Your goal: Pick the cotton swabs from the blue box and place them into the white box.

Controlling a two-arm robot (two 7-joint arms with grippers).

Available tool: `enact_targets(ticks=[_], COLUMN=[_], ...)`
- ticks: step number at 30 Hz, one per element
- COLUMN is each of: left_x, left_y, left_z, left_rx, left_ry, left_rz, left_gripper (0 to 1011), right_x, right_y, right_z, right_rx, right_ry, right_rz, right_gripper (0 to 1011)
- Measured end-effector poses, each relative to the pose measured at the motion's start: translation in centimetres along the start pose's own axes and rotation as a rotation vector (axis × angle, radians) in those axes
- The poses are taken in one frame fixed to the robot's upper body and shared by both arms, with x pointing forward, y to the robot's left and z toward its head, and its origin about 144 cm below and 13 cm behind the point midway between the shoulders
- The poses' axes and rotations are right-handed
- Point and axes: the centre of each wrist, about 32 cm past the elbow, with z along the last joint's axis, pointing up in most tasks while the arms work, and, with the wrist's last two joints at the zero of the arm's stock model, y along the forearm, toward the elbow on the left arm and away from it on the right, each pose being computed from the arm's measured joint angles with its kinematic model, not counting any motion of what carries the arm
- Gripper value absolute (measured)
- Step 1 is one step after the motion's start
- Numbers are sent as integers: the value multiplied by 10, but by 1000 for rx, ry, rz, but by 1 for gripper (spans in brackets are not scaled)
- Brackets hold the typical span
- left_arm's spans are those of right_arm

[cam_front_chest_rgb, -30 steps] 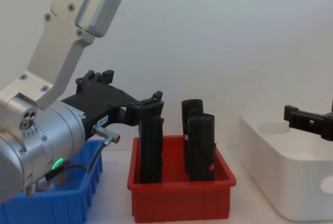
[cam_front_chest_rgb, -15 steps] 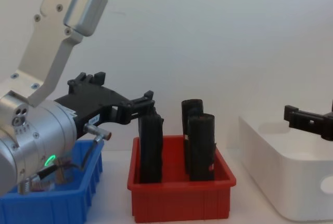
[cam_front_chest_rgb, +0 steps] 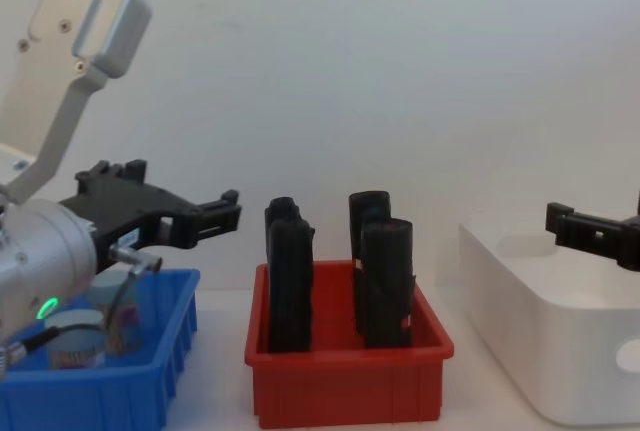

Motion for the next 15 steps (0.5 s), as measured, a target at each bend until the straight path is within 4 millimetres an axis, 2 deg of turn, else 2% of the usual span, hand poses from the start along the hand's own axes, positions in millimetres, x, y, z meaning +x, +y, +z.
enact_targets(ticks=[15], left_x=[28], left_y=[-5], left_z=[-7], left_rx=[96], left_ry=[53], left_rz=[37], left_gripper=[1004], right_x=[0], right_y=[0], right_z=[0], right_rx=[0], right_ry=[0], right_rz=[0], right_gripper=[1001])
